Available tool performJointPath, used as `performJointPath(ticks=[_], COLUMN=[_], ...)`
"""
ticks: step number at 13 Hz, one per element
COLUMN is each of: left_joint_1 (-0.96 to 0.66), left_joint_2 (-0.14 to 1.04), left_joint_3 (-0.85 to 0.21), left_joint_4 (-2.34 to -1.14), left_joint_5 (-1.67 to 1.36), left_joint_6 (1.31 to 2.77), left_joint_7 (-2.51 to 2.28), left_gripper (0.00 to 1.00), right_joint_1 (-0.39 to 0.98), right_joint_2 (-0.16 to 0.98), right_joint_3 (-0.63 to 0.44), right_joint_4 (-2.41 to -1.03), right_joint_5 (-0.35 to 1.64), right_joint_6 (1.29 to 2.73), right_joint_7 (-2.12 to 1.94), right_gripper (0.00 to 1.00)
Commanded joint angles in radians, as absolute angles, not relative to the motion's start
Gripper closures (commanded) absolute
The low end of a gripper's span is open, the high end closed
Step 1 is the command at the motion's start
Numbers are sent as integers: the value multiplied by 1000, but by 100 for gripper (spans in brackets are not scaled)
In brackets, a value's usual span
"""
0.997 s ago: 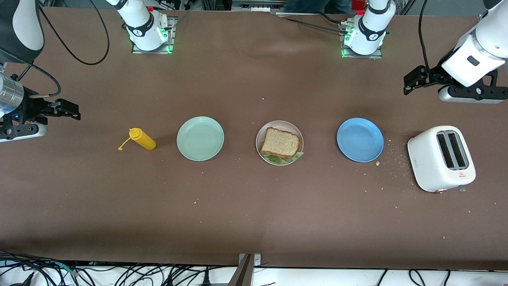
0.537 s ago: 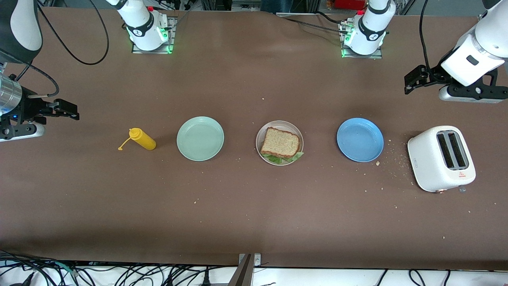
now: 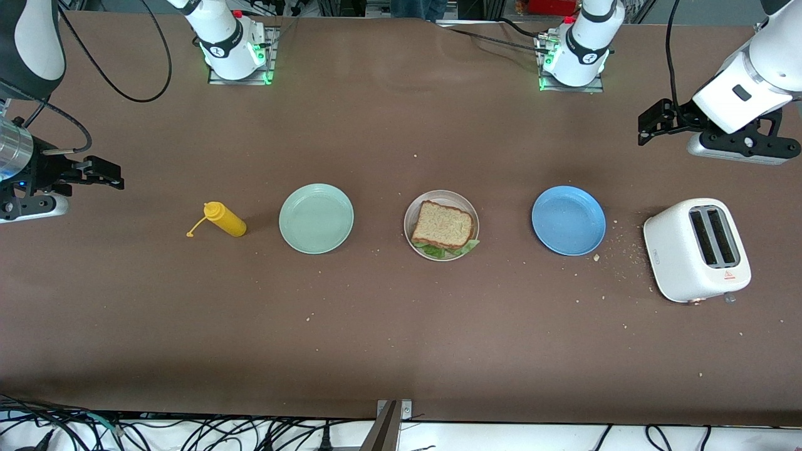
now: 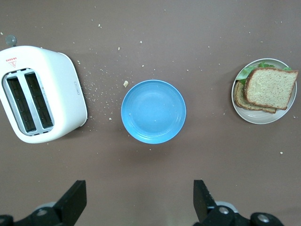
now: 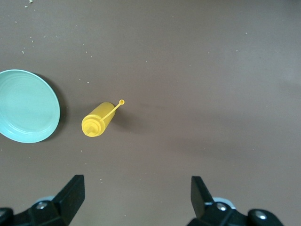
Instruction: Make sandwich in beige plate with both arms
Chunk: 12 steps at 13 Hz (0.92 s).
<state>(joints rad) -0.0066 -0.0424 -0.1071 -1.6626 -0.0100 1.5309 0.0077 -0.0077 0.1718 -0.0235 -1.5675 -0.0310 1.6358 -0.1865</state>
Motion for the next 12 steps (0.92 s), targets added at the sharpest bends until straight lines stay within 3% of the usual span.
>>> performJointPath(ticks=[1,12], left_joint_1=[-3,-5], left_joint_2=[-64,-60], left_joint_3=[-110,-110], left_joint_4=[-1674,-1663], left_joint_5=[9,9], left_joint_6=[1502,1506], left_joint_7=[32,32], left_gripper=[0,0], right_joint_1=[-18,-18], right_joint_2=[175,175], right_joint_3=[-18,-18], right_joint_4=[-1554,-1554], right_joint_5=[-11,-12], right_joint_6=[1634,1634], right_joint_7=[-179,-178], right_gripper=[0,0])
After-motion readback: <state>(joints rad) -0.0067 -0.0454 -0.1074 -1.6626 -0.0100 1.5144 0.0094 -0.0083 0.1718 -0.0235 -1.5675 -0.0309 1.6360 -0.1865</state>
